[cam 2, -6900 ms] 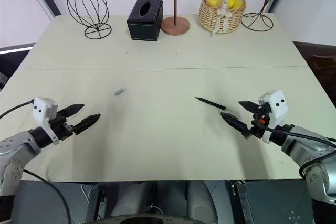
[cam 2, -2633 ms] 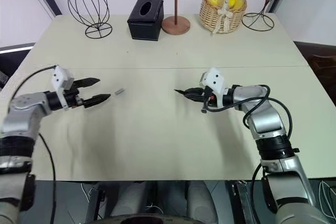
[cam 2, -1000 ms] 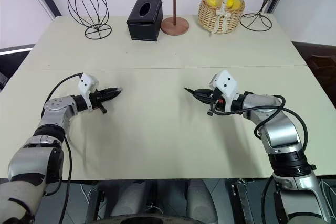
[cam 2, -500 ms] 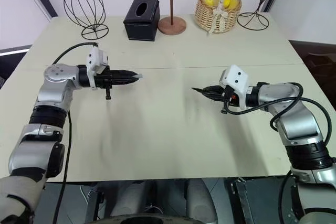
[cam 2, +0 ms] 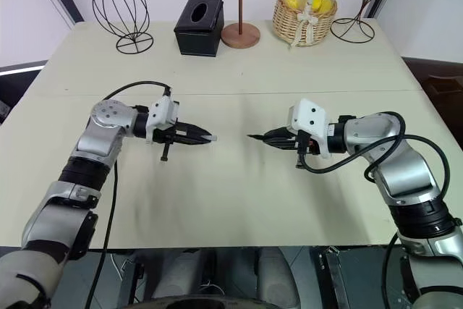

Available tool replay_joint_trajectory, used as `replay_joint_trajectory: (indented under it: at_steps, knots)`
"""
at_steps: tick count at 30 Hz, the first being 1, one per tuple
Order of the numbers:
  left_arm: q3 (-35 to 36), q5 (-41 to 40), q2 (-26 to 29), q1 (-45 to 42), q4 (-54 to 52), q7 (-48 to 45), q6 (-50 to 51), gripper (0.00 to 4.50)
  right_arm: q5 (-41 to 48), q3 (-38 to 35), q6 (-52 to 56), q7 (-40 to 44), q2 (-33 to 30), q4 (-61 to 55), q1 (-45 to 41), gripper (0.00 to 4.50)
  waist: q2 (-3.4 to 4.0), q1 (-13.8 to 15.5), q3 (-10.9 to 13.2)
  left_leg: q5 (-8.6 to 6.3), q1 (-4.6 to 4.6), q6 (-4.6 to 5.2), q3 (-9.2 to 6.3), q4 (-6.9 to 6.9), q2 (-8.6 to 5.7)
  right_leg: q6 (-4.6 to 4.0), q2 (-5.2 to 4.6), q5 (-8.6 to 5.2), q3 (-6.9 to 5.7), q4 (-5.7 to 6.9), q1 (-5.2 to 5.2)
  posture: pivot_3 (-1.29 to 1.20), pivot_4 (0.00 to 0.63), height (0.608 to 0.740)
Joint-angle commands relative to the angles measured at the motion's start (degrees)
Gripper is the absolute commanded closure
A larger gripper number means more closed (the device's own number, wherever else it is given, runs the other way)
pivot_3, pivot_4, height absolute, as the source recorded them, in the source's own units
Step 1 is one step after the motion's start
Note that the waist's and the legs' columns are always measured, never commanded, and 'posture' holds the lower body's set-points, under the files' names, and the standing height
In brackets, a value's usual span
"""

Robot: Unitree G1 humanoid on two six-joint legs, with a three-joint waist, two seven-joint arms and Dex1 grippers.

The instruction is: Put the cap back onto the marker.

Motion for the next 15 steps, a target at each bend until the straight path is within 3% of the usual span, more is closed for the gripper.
replay_joint_trajectory:
  at_steps: [1,15]
  knots:
    - [-0.2,-0.3,-0.7,-0.5,-0.8,0.3,-1.1,4.43,1.0,0.6,1.0,-1.1,0.8,-3.4,-0.1,4.50,0.00,0.0,0.0,0.00,0.00,0.00,0.00,0.00,0.00,0.00,0.00,0.00,0.00,0.00,0.00,0.00,0.150,0.740]
    - [0.6,-2.1,-4.4,-1.6,-2.8,2.5,1.7,4.43,1.2,2.3,2.8,-3.1,2.8,-4.7,-0.3,4.50,0.00,0.0,0.0,0.00,0.00,0.00,0.00,0.00,-0.01,0.00,0.00,0.00,-0.01,0.00,0.01,0.00,0.150,0.740]
